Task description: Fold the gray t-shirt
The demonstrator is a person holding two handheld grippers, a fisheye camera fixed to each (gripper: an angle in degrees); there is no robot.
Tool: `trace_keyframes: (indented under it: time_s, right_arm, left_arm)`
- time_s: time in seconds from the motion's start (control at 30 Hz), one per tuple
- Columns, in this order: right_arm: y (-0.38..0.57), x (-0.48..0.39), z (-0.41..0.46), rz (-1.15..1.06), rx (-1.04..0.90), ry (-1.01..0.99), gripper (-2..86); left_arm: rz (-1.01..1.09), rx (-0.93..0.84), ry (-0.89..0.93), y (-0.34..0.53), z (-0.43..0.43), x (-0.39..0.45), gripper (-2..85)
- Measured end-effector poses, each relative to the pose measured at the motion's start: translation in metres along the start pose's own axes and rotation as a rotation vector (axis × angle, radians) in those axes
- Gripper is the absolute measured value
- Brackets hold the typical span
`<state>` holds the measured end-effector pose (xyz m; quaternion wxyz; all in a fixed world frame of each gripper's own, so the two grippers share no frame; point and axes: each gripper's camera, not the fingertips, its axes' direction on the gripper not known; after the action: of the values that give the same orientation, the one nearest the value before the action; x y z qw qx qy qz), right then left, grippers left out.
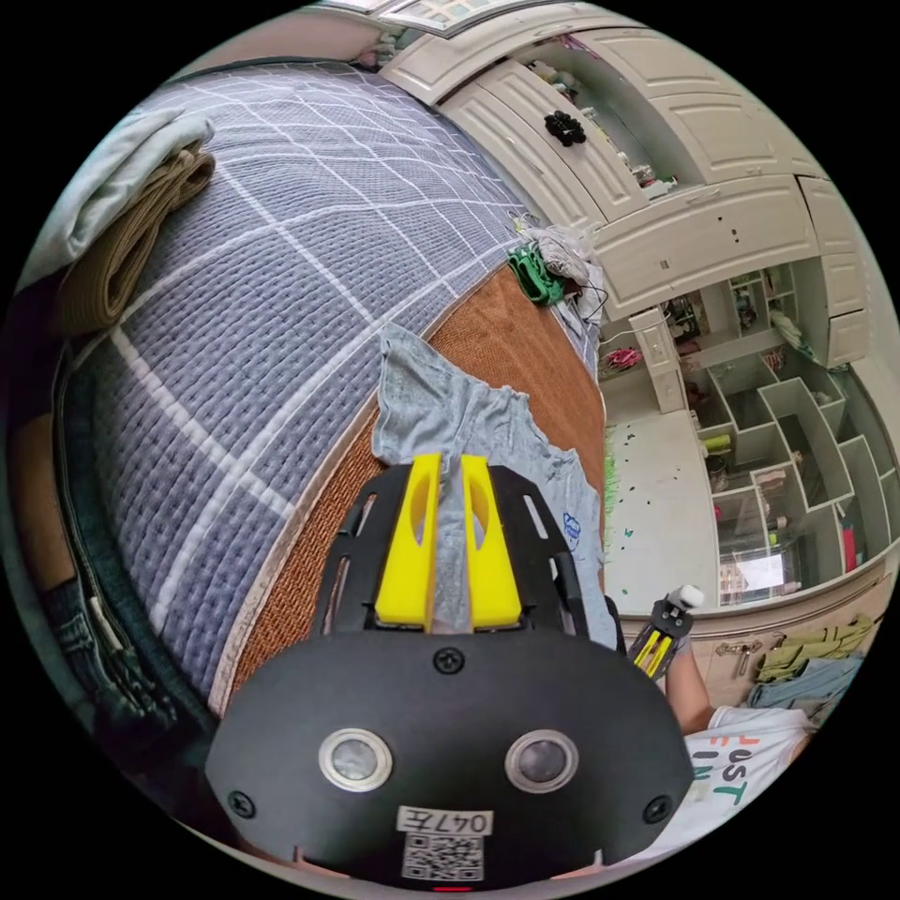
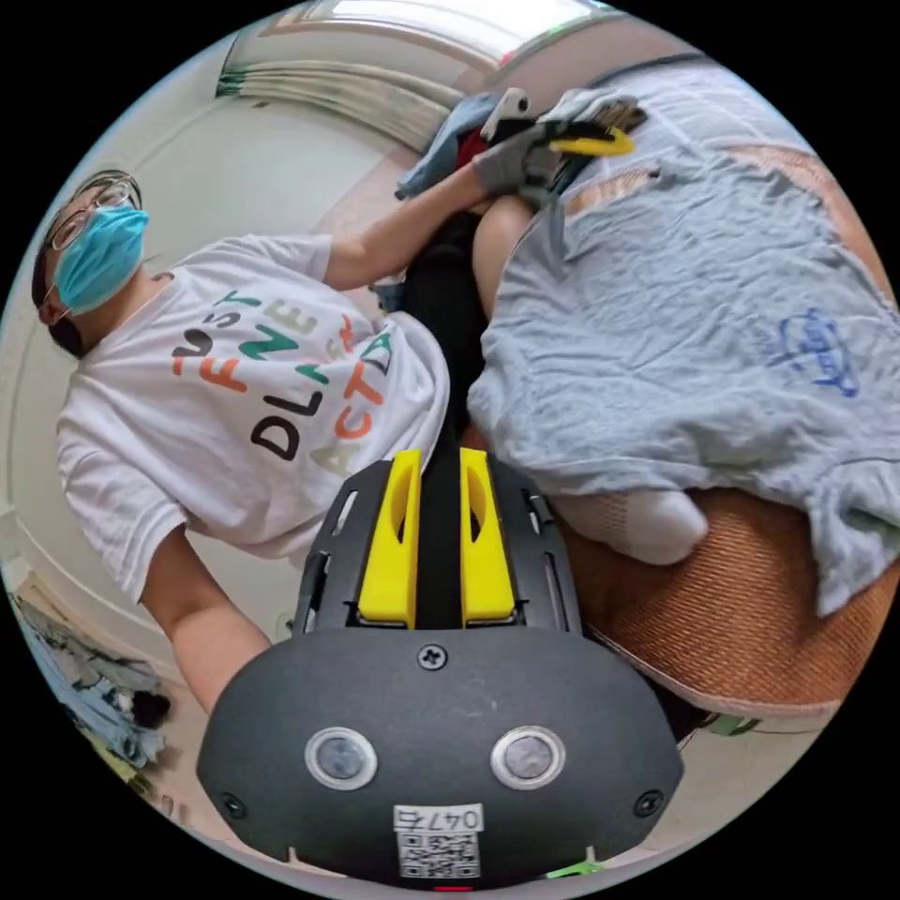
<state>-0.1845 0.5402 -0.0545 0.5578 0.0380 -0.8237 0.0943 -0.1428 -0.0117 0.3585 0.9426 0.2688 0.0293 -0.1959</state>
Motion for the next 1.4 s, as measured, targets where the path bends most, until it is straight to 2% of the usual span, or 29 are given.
trace_keyframes:
  time_s: [0.03, 0.2, 0.27, 0.4, 0.5, 0.67, 0.77, 0.87, 0.97, 1.0, 1.07, 1.13, 1.2, 1.4]
  right_arm:
    - [0.001, 0.000, -0.013, 0.010, 0.045, 0.046, 2.8]
    - [0.024, 0.015, -0.128, 0.290, 0.514, 0.525, 5.0]
    - [0.028, 0.023, -0.149, 0.381, 0.563, 0.649, 6.4]
    - [0.025, 0.043, -0.173, 0.522, 0.558, 0.866, 10.2]
    - [0.017, 0.051, -0.170, 0.524, 0.518, 1.041, 11.9]
    - [0.007, 0.072, -0.154, 0.544, 0.404, 1.060, 11.9]
    - [0.006, 0.064, -0.150, 0.560, 0.398, 1.096, 8.1]
    - [0.003, 0.036, -0.154, 0.500, 0.395, 1.131, 2.5]
    - [0.001, 0.001, -0.164, 0.456, 0.379, 1.183, 1.4]
    - [0.002, -0.018, -0.172, 0.438, 0.392, 1.182, 1.3]
    - [0.005, -0.053, -0.186, 0.393, 0.435, 1.169, 1.2]
    - [0.011, -0.095, -0.201, 0.345, 0.473, 1.179, 1.1]
    - [0.022, -0.152, -0.218, 0.303, 0.500, 1.223, 1.1]
    - [0.055, -0.327, -0.257, 0.020, 0.680, 1.279, 1.0]
  left_arm:
    - [0.032, -0.004, -0.030, -0.012, -0.003, 0.006, 5.1]
    - [0.264, -0.036, -0.104, -0.089, -0.013, 0.061, 6.8]
    - [0.368, -0.020, -0.092, -0.122, -0.016, 0.087, 7.4]
    - [0.583, -0.046, -0.161, -0.209, 0.004, 0.129, 8.9]
    - [0.686, -0.176, -0.279, -0.268, 0.049, 0.136, 10.4]
    - [0.669, -0.319, -0.328, -0.338, 0.095, 0.109, 11.4]
    - [0.700, -0.254, -0.401, -0.349, 0.067, 0.094, 10.2]
    - [0.776, -0.295, -0.353, -0.352, 0.026, 0.076, 3.7]
    - [0.756, -0.298, -0.280, -0.364, -0.039, 0.047, 0.9]
    - [0.715, -0.263, -0.205, -0.371, -0.077, 0.032, 0.4]
    - [0.641, -0.178, -0.053, -0.381, -0.147, 0.007, 0.1]
    - [0.567, -0.026, 0.171, -0.386, -0.255, -0.028, -0.2]
    - [0.577, 0.089, 0.281, -0.380, -0.340, -0.047, -0.5]
    - [0.771, 0.379, 0.283, -0.317, -0.621, -0.039, -0.9]
